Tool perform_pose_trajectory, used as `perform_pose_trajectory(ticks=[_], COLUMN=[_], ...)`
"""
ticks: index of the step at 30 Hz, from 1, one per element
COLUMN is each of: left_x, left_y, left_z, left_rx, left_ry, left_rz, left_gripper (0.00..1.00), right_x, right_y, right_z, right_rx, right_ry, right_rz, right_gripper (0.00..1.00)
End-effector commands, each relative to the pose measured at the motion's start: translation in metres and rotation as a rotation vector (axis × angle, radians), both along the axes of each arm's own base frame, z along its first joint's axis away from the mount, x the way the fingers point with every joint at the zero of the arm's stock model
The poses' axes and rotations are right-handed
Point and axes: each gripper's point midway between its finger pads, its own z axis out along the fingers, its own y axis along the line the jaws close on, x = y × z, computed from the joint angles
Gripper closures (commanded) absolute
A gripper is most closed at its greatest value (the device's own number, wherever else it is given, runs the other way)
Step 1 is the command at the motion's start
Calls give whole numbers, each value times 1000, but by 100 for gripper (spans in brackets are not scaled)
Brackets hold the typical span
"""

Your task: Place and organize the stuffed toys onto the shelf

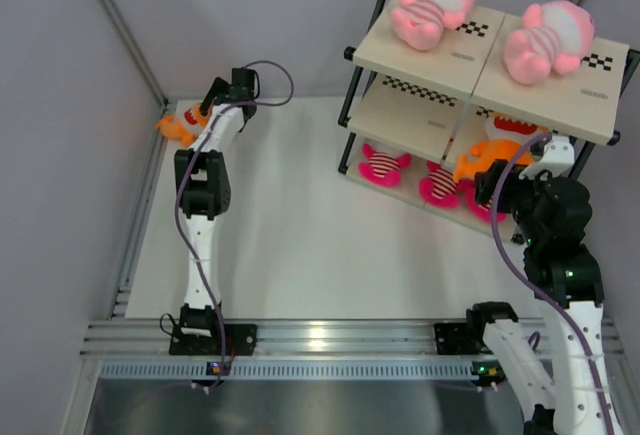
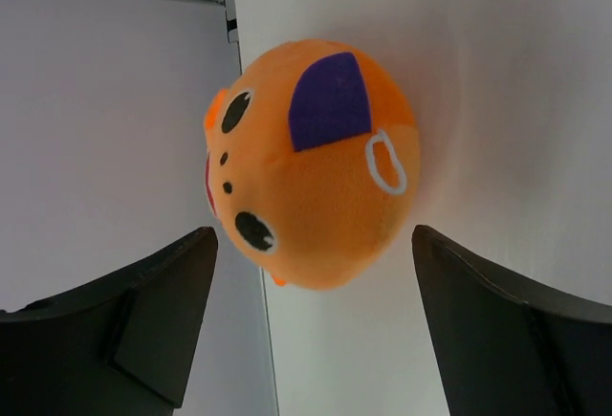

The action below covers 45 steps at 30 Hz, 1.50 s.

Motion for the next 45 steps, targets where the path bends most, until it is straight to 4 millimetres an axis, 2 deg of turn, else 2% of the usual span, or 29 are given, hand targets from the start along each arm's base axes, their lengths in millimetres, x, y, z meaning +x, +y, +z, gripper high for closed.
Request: perform_pose_trajectory(ticks=[1, 2, 5, 7, 8, 10, 11, 14, 15, 18, 19, 21, 22, 23, 24, 25, 26, 28, 29, 32, 33, 35, 36, 39, 41, 42, 43, 44, 45], left_x=[18, 20, 25, 30, 31, 33, 33, 27, 23, 0, -22, -53, -68, -79, -96, -105, -120, -143, -153, -177, -188, -201, -208, -222, -233, -236, -240, -245, -247], left_y=[14, 17, 24, 29, 36, 44, 47, 51, 49, 21, 7, -22, -39, -49, -65, -72, -77, -91, -95, -113, -121, -128, -129, -127, -130, -132, -134, -141, -145], left_z=[22, 11, 6, 8, 9, 13, 13, 19, 41, 45, 68, 61, 95, 104, 94, 100, 123, 125, 140, 158, 175, 198, 219, 245, 247, 249, 251, 251, 260], left_rx=[66, 67, 63, 61, 63, 68, 68, 46, 11, -175, -231, -386, -447, -506, -614, -661, -722, -846, -885, -1018, -1083, -1150, -1169, -1203, -1236, -1253, -1271, -1319, -1347], left_ry=[-82, -63, -74, -105, -113, -125, -121, -132, -185, -220, -246, -224, -283, -297, -268, -271, -318, -297, -320, -302, -315, -335, -377, -420, -395, -386, -378, -347, -351], left_rz=[19, 13, 13, 15, 22, 24, 24, 31, 46, 12, -10, -29, -58, -71, -59, -60, -48, -7, -12, -7, -21, -23, -43, -20, 12, 16, 20, 25, 14], left_gripper=[11, 11, 17, 30, 46, 67, 100, 100, 100, 100, 100, 100, 100, 100, 100, 100, 100, 100, 100, 100, 100, 100, 100, 100, 100, 100, 100, 100, 100], right_x=[-3, -4, -6, -9, -10, -13, -14, -17, -16, -16, -17, -16, -18, -18, -18, -22, -22, -25, -26, -30, -26, -34, -32, -25, -25, -9, -15, -14, 2], right_y=[-2, -1, -2, -1, -2, 2, 2, 0, 0, 1, 2, 6, 8, 10, 16, 19, 21, 28, 32, 46, 54, 69, 75, 91, 112, 114, 143, 160, 178], right_z=[20, 22, 26, 27, 29, 30, 31, 35, 36, 42, 49, 53, 62, 66, 68, 79, 82, 94, 96, 115, 116, 136, 149, 166, 176, 177, 177, 176, 173], right_rx=[-35, -35, -36, -41, -45, -46, -53, -67, -70, -74, -77, -86, -90, -97, -93, -89, -127, -126, -127, -118, -106, -92, -83, -60, -19, -36, -72, -101, -149], right_ry=[-51, -56, -68, -71, -74, -78, -81, -92, -92, -94, -107, -107, -125, -129, -122, -142, -147, -160, -161, -190, -178, -202, -213, -232, -249, -234, -238, -232, -216], right_rz=[12, 14, 13, 16, 14, 42, 44, 40, 39, 50, 57, 85, 97, 112, 143, 160, 187, 231, 253, 334, 378, 453, 485, 536, 594, 548, 646, 678, 659], right_gripper=[27, 27, 27, 27, 27, 26, 26, 26, 26, 25, 24, 23, 22, 21, 21, 21, 17, 13, 12, 7, 1, 1, 1, 1, 0, 1, 1, 0, 1])
